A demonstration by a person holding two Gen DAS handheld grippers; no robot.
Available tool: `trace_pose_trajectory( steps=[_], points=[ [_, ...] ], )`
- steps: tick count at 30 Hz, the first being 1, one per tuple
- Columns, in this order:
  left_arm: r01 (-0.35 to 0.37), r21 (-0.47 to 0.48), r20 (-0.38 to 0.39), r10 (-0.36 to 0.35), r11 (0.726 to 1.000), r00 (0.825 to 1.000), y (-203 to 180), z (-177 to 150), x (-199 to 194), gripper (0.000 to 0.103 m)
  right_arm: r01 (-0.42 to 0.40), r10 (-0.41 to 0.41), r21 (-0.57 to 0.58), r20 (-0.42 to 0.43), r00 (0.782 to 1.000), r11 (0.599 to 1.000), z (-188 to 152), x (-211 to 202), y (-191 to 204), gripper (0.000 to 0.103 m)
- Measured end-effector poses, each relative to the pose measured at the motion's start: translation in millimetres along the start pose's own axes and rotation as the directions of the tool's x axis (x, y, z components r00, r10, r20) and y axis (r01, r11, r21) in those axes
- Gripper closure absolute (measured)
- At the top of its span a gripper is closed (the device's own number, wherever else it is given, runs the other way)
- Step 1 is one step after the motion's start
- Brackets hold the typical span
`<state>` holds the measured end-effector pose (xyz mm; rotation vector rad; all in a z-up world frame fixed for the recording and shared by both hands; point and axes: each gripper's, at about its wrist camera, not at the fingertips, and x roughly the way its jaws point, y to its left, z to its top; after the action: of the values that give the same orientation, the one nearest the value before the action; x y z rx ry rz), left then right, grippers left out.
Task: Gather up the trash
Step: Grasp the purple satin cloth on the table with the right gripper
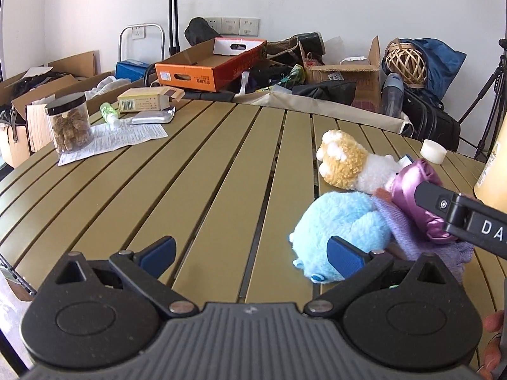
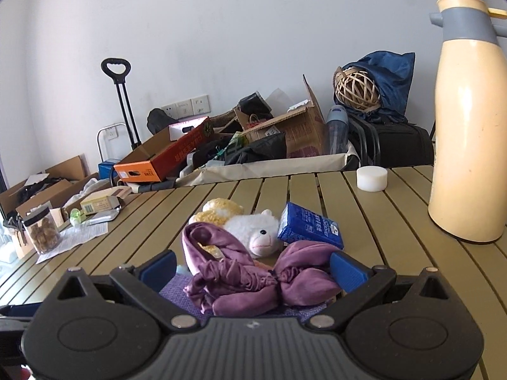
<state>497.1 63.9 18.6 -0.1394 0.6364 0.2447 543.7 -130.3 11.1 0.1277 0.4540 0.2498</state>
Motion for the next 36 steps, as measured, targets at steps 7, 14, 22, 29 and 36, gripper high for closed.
trace_pose_trajectory(
  steps=[7,14,22,29,36],
  points=[
    [-0.003,-0.014,-0.011,0.003,1.0,1.0,5,-1,6,0.0,0.048,-0.049,-0.046,-0.011,0.999,0.998,-10,16,4,0.0],
    [-0.008,-0.014,-0.008,0.008,1.0,1.0,7,-2,5,0.0,0.077,-0.077,-0.013,0.01,0.997,0.997,-13,15,-5,0.016],
    [-0.009,-0.017,-0.01,0.009,1.0,1.0,8,-3,4,0.0,0.133,-0.133,-0.049,0.019,0.991,0.99,-16,12,-8,0.044],
    [0.002,-0.002,0.005,-0.002,1.0,1.0,3,-5,-2,0.0,0.133,-0.132,-0.011,0.045,0.99,0.991,-14,2,-18,0.061],
    [0.044,0.02,0.007,-0.045,0.999,0.999,-4,-7,-13,0.0,0.124,-0.126,0.032,0.084,0.988,0.992,-13,-17,-32,0.067]
  ],
)
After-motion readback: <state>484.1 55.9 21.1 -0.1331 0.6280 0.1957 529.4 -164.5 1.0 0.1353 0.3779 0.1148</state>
